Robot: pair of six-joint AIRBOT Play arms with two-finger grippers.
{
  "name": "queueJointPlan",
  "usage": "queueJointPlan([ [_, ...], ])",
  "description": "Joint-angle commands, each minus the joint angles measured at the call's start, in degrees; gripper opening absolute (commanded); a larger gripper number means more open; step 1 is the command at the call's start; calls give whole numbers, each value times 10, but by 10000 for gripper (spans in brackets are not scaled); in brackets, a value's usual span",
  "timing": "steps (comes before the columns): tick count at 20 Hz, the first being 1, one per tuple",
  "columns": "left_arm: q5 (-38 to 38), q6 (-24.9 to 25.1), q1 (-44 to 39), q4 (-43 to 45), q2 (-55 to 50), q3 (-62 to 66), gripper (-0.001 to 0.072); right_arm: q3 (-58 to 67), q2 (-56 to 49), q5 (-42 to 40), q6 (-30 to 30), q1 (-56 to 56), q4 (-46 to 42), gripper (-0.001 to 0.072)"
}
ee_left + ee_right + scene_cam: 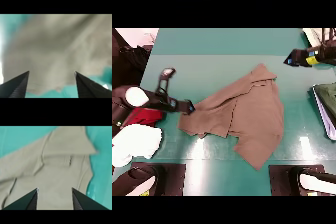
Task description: Fold the shirts.
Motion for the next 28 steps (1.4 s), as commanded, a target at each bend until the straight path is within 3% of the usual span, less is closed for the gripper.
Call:
queueJointPlan([
  [1, 56, -7, -94, -43, 0, -57, 635, -125, 77, -31, -4, 1, 1, 467],
  [4, 122, -53, -165, 9, -2, -88, 634, -201, 126, -48, -3, 1, 2, 467],
  [6, 125, -77, -190, 49, -21, -89, 635, -238, 154, -54, -3, 1, 2, 467],
  [10, 145, -77, -216, 45, -74, -89, 634, -295, 205, -67, 2, 1, 2, 451],
  [11, 138, -77, -216, 41, -87, -89, 595, -303, 215, -69, 2, 1, 2, 450],
  [14, 115, -75, -216, 46, -94, -87, 140, -316, 237, -74, 2, 0, 1, 450],
  [15, 110, -75, -214, 47, -91, -76, 24, -317, 241, -78, 2, 0, 2, 450],
  [18, 49, -75, -214, 94, -67, 10, 25, -316, 241, -80, 6, 0, 2, 450],
  [24, -37, -78, -206, 360, -21, 205, 25, -316, 241, -87, 6, 0, 1, 451],
  [28, -35, -98, -65, 374, -31, 212, 25, -316, 241, -88, 6, 0, 1, 450],
])
